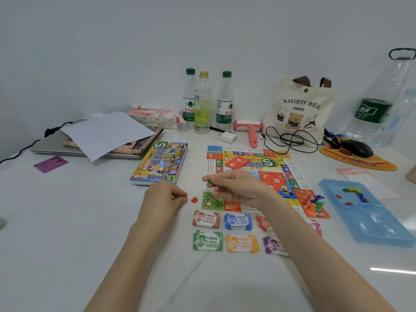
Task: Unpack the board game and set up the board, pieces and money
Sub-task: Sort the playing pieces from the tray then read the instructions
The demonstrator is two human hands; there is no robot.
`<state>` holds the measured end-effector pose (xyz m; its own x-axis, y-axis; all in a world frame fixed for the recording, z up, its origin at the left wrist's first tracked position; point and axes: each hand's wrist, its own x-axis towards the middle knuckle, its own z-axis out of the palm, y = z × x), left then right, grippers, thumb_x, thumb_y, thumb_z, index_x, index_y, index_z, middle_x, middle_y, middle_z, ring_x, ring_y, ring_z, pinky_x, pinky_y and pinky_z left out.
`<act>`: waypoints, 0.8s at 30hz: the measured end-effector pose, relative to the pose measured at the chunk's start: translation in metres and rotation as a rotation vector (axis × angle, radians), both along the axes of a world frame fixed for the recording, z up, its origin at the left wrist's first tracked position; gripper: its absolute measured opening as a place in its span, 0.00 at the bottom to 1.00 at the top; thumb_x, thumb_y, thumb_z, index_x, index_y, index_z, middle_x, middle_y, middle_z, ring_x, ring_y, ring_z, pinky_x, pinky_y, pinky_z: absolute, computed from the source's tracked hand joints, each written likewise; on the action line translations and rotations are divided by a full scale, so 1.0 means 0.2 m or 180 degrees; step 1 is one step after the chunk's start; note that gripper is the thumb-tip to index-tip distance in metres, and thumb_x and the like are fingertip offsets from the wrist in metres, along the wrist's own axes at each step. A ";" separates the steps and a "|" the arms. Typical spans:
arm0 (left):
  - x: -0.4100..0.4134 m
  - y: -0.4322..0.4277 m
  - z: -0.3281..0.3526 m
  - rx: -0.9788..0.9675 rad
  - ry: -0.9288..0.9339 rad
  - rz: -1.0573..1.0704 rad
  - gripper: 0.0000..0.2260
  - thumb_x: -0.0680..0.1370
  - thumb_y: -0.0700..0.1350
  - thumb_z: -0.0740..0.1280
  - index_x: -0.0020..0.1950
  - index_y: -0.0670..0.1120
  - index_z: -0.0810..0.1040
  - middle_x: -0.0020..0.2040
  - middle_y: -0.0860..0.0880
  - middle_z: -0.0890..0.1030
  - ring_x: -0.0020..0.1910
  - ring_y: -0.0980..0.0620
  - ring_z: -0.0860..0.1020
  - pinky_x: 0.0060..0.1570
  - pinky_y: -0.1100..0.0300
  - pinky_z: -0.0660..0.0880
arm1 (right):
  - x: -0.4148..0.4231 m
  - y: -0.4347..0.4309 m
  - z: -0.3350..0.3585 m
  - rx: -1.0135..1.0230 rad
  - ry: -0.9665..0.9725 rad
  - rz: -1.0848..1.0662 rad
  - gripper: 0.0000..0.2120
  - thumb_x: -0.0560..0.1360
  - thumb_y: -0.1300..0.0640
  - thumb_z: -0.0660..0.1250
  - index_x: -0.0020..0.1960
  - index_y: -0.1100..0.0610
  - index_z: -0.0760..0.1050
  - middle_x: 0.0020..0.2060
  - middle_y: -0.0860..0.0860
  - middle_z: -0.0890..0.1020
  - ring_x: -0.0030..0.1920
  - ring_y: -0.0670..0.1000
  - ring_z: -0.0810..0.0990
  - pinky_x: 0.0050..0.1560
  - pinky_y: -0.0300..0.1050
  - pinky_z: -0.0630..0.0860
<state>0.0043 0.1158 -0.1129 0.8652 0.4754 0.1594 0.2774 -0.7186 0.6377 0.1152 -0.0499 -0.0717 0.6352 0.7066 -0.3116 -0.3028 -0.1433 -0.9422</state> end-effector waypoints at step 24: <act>0.05 -0.03 0.02 -0.0388 -0.0089 -0.0297 0.03 0.71 0.45 0.76 0.42 0.50 0.84 0.38 0.57 0.82 0.38 0.60 0.78 0.32 0.74 0.69 | 0.05 -0.16 0.01 -0.0264 -0.1068 -0.0705 0.04 0.75 0.62 0.70 0.47 0.56 0.82 0.40 0.49 0.86 0.37 0.48 0.79 0.40 0.39 0.80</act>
